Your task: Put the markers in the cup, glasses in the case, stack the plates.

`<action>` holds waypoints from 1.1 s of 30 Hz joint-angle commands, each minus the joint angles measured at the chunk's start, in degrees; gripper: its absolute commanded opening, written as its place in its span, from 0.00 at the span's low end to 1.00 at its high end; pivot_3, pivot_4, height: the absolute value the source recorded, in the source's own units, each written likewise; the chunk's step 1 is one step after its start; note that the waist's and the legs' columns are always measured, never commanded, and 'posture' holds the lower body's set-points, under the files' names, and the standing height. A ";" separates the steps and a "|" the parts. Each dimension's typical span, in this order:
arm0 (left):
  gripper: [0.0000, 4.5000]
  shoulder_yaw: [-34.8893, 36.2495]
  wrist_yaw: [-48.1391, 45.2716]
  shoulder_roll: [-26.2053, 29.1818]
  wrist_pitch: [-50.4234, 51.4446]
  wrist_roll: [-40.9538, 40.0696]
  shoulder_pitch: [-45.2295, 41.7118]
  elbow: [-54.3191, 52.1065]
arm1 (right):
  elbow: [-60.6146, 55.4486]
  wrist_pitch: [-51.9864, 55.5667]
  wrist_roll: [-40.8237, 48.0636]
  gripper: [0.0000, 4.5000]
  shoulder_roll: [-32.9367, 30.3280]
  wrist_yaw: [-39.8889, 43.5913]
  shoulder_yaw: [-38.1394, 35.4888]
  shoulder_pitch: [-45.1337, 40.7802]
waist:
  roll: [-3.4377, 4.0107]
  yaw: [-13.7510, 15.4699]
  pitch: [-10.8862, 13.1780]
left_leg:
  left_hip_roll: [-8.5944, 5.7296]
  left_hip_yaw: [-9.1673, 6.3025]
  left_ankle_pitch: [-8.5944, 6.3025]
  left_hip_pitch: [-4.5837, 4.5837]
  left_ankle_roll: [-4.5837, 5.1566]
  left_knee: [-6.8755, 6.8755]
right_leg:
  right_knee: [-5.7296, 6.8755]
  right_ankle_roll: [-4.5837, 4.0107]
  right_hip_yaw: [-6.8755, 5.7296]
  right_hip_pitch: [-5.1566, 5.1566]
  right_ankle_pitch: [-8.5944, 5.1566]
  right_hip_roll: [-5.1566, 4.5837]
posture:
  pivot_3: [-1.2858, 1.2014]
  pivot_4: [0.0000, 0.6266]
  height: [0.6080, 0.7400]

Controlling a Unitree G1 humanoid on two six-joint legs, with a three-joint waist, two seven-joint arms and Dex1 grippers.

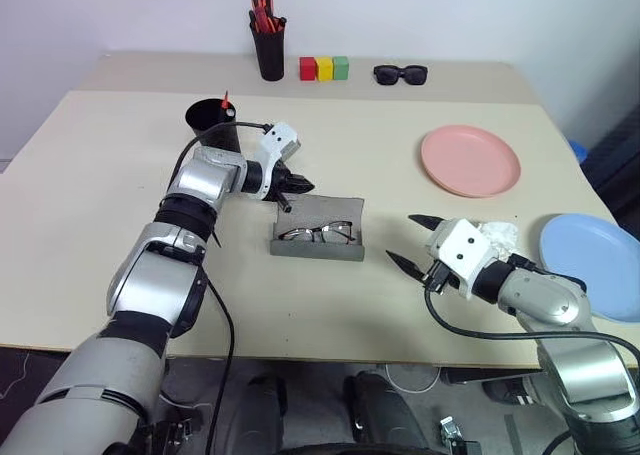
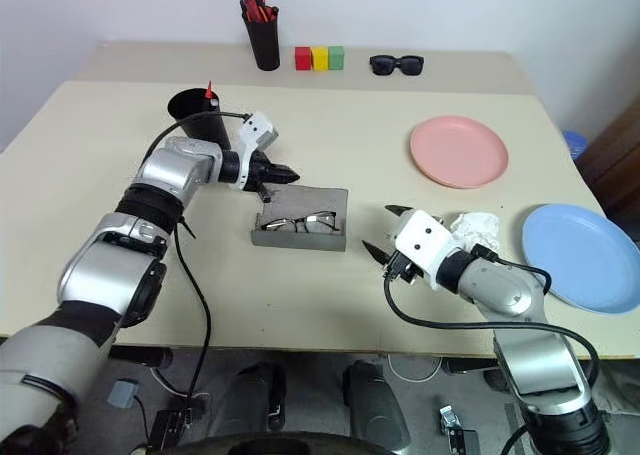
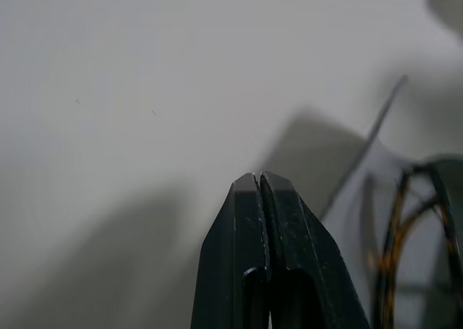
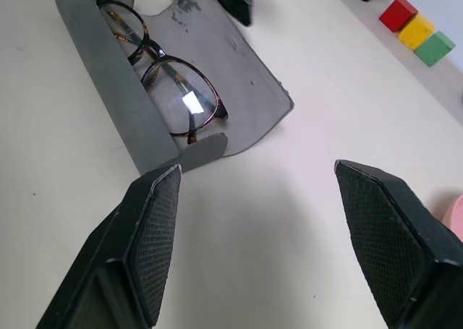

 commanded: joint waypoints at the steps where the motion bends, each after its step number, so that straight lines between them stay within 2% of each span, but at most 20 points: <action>1: 0.00 0.47 -4.34 1.87 -0.45 -0.02 2.08 -6.10 | -2.19 -0.37 0.78 0.77 0.13 -1.07 -1.24 0.20 | 0.00 -0.08 0.00 | 0.01 0.00 0.00 0.00 0.00 0.00 | 0.01 0.00 0.00 0.00 0.00 0.00 | 0.52 0.24 0.94; 7: 0.00 2.81 -7.80 6.13 5.83 -3.87 10.59 -23.29 | 1.13 -1.56 -0.95 0.77 -1.03 -1.38 0.44 -1.08 | 0.01 -0.23 -0.01 | 0.04 0.00 0.00 0.02 0.00 0.00 | 0.03 0.00 0.01 0.01 0.00 0.00 | 0.52 0.24 0.94; 10: 0.00 2.66 -8.85 9.80 9.15 -5.62 18.10 -35.95 | 3.68 -2.37 -1.08 0.77 -1.29 -0.70 1.35 -3.64 | 0.03 -0.48 -0.01 | 0.05 0.02 0.00 0.03 0.00 0.01 | 0.05 0.00 0.02 0.01 0.00 0.00 | 0.52 0.24 0.94; 16: 0.00 2.86 -6.45 13.30 13.55 -6.88 26.11 -47.38 | 6.86 -1.32 -0.55 0.77 -1.06 -0.67 2.59 -9.00 | 0.03 -0.01 -0.01 | 0.06 0.02 0.00 0.03 0.00 0.08 | 0.09 0.00 0.02 0.03 0.00 -0.02 | 0.52 0.24 0.94; 19: 0.00 5.88 -2.36 13.35 8.55 -6.48 30.41 -49.82 | 15.77 1.56 -3.64 0.77 -1.61 -2.96 3.48 -17.04 | 0.05 -0.19 -0.02 | 0.06 0.03 0.00 0.08 0.00 0.10 | 0.09 -0.01 0.03 0.06 0.00 -0.02 | 0.52 0.24 0.94; 23: 0.00 13.27 4.08 8.86 0.46 -9.94 33.10 -51.63 | 27.45 -1.25 -10.63 0.77 -2.70 -7.52 6.02 -23.72 | 0.05 0.13 -0.02 | 0.08 0.07 0.00 0.09 0.00 0.10 | 0.10 -0.02 0.02 0.05 0.00 -0.02 | 0.52 0.24 0.94; 28: 0.00 18.25 6.68 6.83 -3.16 -14.50 42.38 -62.69 | 46.45 -9.86 -20.21 0.77 -4.58 -9.78 13.28 -32.53 | 0.08 -0.46 -0.03 | 0.08 0.20 0.00 0.05 0.01 0.08 | 0.07 0.00 0.10 -0.01 0.01 -0.08 | 0.52 0.24 0.94; 33: 0.00 19.76 9.77 6.65 1.14 -19.73 48.72 -71.03 | 63.52 -17.67 -24.67 0.77 -3.23 -13.24 16.84 -39.65 | 0.09 -0.54 -0.02 | 0.14 0.26 0.00 0.09 0.01 0.04 | 0.11 -0.01 0.15 -0.06 0.02 -0.03 | 0.52 0.24 0.94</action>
